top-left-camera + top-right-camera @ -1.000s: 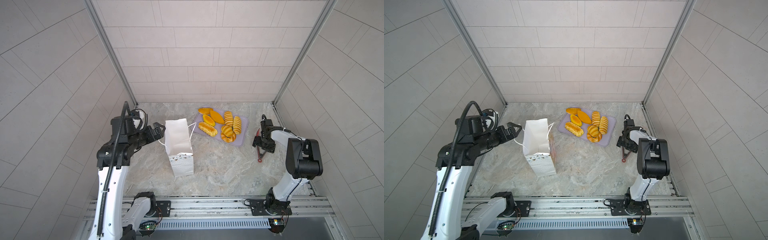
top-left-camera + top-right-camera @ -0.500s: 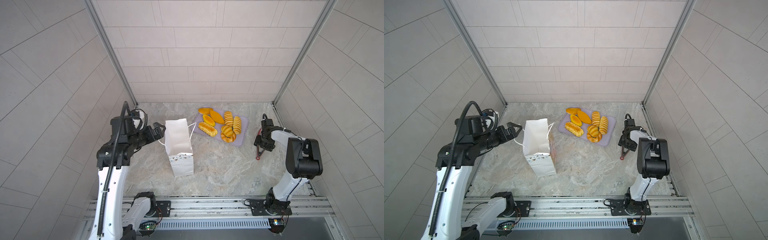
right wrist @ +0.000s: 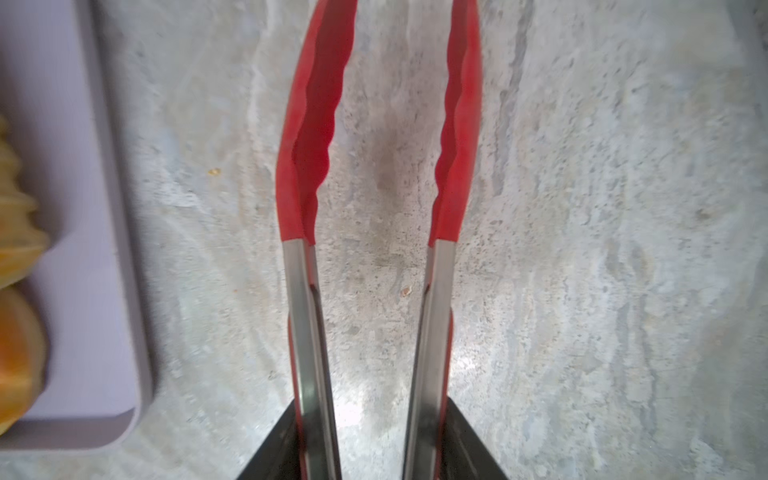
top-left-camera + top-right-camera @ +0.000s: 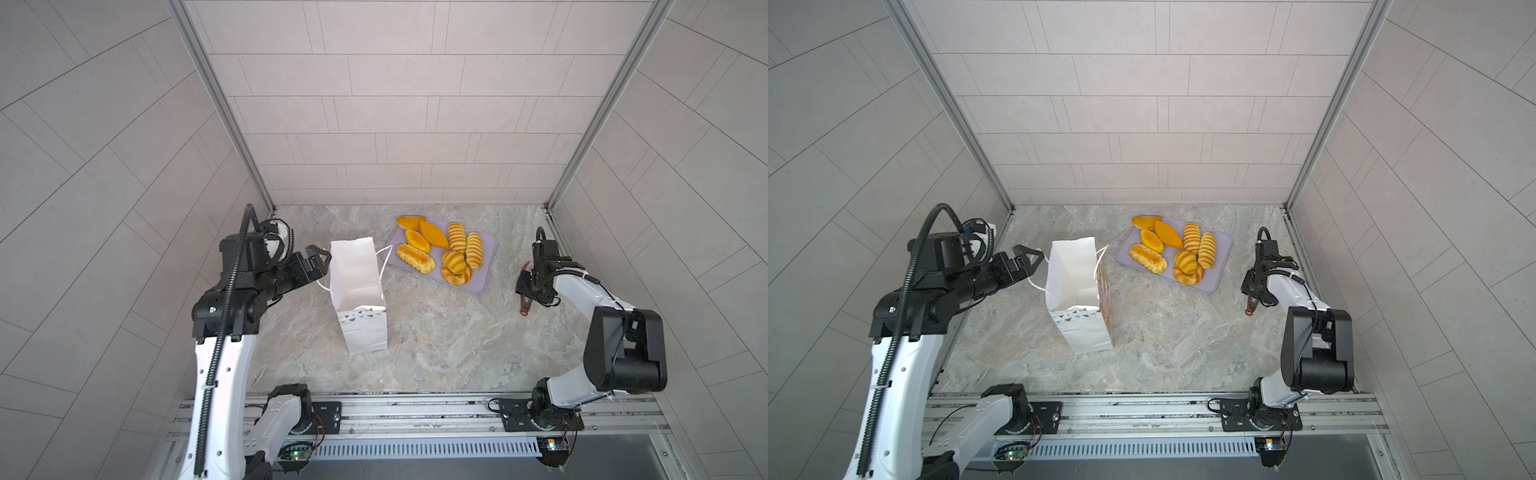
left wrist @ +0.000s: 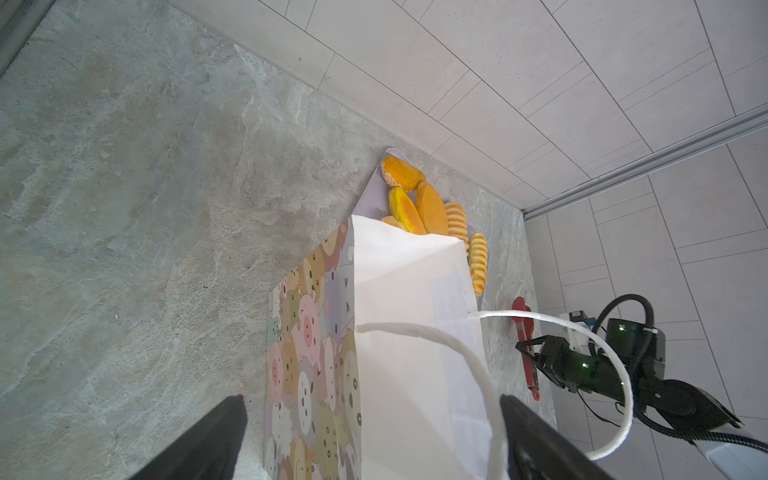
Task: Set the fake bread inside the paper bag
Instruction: 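Lift the red tongs with the right gripper toward the bread tray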
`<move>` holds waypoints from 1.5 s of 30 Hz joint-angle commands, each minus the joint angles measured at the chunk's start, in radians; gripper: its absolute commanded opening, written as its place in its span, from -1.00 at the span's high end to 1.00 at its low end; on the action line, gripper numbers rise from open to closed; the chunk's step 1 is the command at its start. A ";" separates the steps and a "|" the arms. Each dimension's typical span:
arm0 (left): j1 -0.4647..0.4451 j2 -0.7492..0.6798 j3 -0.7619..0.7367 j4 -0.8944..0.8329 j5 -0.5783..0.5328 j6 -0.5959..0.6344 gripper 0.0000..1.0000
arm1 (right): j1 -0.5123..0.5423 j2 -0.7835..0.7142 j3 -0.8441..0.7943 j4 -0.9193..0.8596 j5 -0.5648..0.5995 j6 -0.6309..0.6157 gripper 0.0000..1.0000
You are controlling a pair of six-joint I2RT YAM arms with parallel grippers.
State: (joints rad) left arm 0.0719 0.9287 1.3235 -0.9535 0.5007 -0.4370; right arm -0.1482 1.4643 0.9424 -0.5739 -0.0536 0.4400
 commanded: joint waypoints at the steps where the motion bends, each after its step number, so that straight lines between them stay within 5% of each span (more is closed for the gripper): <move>1: 0.007 -0.014 0.008 0.014 0.004 -0.009 -1.00 | 0.010 -0.083 0.019 -0.060 -0.034 -0.021 0.04; 20: 0.015 -0.019 0.010 0.004 -0.031 -0.020 -1.00 | 0.134 -0.355 0.109 -0.168 -0.178 -0.017 0.02; 45: 0.021 0.019 0.077 -0.074 -0.103 0.025 -1.00 | 0.198 -0.346 0.234 -0.312 -0.218 -0.132 -0.08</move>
State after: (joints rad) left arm 0.0875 0.9504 1.3678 -0.9890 0.4290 -0.4438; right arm 0.0212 1.1259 1.1332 -0.8734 -0.2825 0.3389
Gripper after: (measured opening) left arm 0.998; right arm 0.541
